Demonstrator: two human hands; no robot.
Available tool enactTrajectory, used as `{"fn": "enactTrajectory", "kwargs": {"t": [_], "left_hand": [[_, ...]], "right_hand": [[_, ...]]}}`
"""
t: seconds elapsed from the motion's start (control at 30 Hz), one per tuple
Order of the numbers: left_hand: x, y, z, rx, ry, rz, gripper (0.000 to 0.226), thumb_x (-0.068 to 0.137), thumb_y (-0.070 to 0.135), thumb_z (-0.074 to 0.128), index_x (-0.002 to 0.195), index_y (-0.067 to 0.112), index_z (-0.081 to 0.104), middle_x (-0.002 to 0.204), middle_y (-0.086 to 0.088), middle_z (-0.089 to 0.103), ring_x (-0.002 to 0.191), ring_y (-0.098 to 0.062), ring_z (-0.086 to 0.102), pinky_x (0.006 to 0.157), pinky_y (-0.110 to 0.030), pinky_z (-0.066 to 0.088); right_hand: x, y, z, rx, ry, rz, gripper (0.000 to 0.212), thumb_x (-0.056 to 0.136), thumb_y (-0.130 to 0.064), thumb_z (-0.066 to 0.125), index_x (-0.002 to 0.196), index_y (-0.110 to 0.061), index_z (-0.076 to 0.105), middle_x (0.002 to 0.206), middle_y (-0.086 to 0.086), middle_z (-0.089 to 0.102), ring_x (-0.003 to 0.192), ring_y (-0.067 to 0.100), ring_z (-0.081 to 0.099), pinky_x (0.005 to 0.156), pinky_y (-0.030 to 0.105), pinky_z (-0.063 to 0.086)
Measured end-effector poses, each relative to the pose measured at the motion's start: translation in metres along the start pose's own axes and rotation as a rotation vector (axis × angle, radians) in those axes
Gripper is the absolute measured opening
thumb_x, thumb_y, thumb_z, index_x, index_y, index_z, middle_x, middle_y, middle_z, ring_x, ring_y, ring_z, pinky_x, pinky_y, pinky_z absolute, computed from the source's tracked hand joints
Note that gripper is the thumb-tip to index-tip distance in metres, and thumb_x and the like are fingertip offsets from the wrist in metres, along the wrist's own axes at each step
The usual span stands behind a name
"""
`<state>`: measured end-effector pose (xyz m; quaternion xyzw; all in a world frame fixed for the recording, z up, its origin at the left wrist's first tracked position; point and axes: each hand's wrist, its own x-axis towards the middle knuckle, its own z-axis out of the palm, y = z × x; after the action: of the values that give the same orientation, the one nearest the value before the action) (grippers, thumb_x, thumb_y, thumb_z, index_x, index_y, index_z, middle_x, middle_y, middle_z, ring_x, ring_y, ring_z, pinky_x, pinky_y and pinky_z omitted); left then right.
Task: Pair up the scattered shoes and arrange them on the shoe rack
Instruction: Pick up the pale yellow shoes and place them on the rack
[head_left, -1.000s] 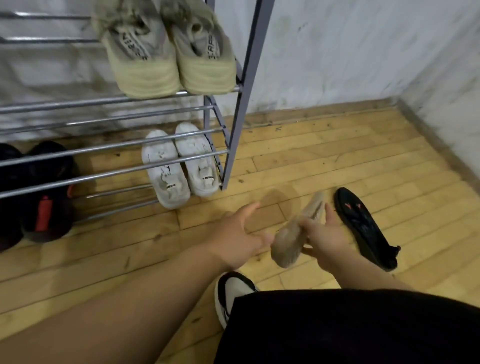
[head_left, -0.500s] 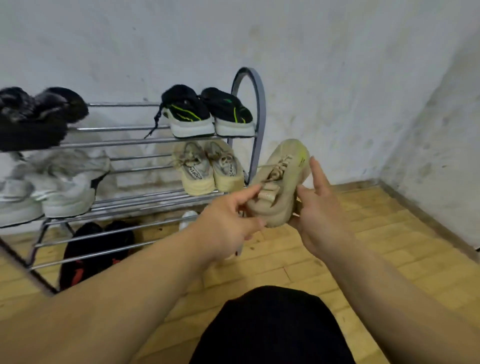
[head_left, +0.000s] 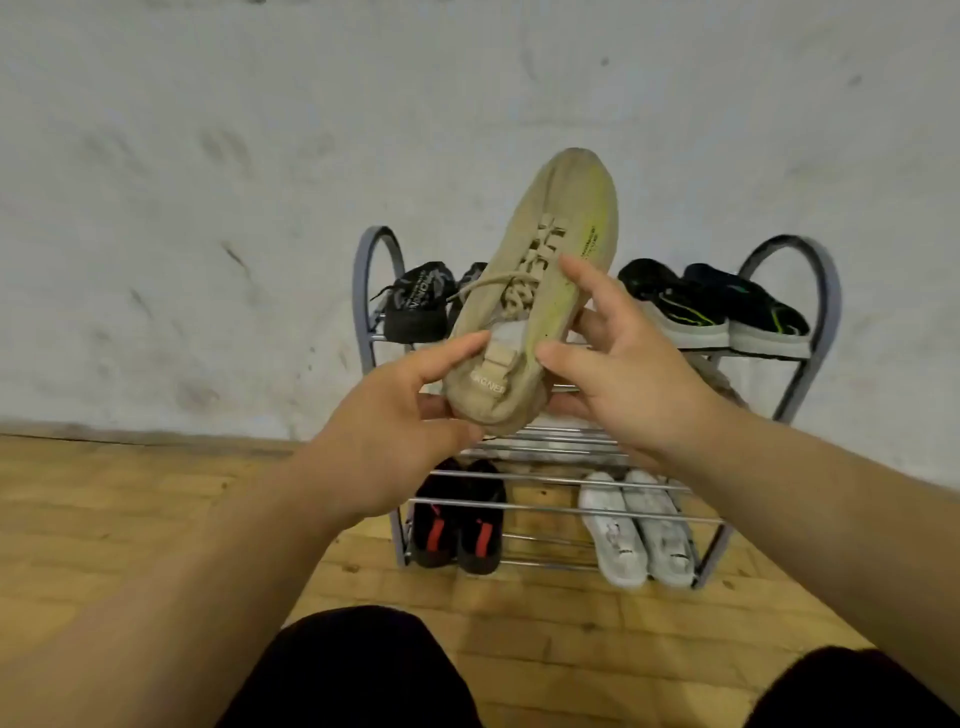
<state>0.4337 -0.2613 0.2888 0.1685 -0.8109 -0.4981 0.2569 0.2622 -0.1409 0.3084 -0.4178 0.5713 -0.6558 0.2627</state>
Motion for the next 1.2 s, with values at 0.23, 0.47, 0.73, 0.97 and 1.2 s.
{"fn": "enactTrajectory", "kwargs": {"t": [0.23, 0.47, 0.73, 0.97, 1.2], "left_hand": [[-0.063, -0.083, -0.096, -0.063, 0.203, -0.192, 0.075, 0.085, -0.011, 0.073, 0.138, 0.04, 0.059, 0.136, 0.015, 0.065, 0.118, -0.014, 0.067, 0.098, -0.04, 0.056], [-0.125, -0.237, -0.156, -0.007, 0.542, -0.586, 0.047, 0.089, 0.019, 0.077, 0.122, 0.05, 0.063, 0.128, 0.005, 0.061, 0.105, -0.011, 0.066, 0.086, -0.029, 0.053], [-0.114, -0.423, -0.144, 0.045, 0.586, -1.065, 0.065, 0.096, 0.041, 0.067, 0.154, 0.037, 0.04, 0.158, -0.005, 0.042, 0.136, -0.028, 0.049, 0.085, -0.035, 0.05], [-0.081, -0.526, -0.13, -0.125, 0.631, -1.195, 0.06, 0.1, 0.028, 0.063, 0.155, 0.03, 0.04, 0.16, -0.006, 0.04, 0.135, -0.032, 0.05, 0.108, -0.043, 0.048], [-0.074, -0.538, -0.111, -0.363, 0.798, -1.138, 0.062, 0.094, -0.002, 0.063, 0.148, 0.026, 0.05, 0.151, -0.005, 0.05, 0.129, -0.031, 0.054, 0.098, -0.036, 0.052]], "right_hand": [[0.045, 0.041, 0.118, -0.537, -0.404, -0.195, 0.084, 0.097, -0.011, 0.062, 0.149, -0.062, 0.021, 0.159, -0.024, 0.034, 0.138, 0.003, 0.047, 0.109, 0.039, 0.049], [0.073, 0.161, 0.201, -0.893, -0.79, -0.064, 0.082, 0.1, -0.011, 0.054, 0.153, -0.061, 0.016, 0.164, -0.02, 0.027, 0.146, 0.01, 0.033, 0.116, 0.028, 0.034], [0.095, 0.329, 0.234, -0.906, -0.921, 0.338, 0.086, 0.101, -0.005, 0.041, 0.14, -0.078, 0.015, 0.157, -0.019, 0.035, 0.091, 0.031, 0.071, 0.066, 0.046, 0.06], [0.103, 0.395, 0.206, -0.889, -0.894, 0.421, 0.072, 0.102, -0.011, 0.045, 0.148, -0.064, 0.028, 0.162, -0.018, 0.031, 0.129, 0.019, 0.056, 0.104, 0.035, 0.052], [0.1, 0.391, 0.187, -0.774, -0.763, 0.57, 0.063, 0.103, -0.012, 0.047, 0.156, -0.043, 0.034, 0.157, -0.016, 0.039, 0.133, 0.008, 0.048, 0.089, 0.011, 0.04]]}}
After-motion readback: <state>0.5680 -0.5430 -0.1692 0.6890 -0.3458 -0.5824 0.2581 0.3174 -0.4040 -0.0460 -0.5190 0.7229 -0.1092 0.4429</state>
